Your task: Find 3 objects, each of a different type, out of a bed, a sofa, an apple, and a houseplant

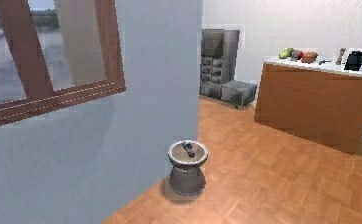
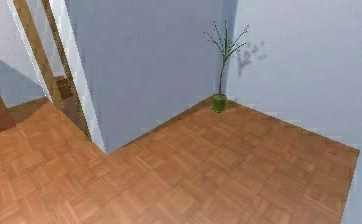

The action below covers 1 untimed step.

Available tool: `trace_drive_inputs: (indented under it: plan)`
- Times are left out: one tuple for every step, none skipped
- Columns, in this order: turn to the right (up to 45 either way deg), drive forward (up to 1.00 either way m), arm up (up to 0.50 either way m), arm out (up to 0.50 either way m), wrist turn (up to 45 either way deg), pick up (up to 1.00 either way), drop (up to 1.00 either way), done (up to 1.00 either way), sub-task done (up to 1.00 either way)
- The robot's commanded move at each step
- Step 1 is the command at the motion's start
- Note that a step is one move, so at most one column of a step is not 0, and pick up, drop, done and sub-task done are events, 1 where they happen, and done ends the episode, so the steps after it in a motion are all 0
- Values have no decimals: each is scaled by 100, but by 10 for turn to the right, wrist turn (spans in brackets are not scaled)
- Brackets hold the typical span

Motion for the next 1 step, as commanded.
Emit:
trace_drive_inputs:
  plan:
    - [0, 5, 0, 0, 0, 0, 0, 0, 0]
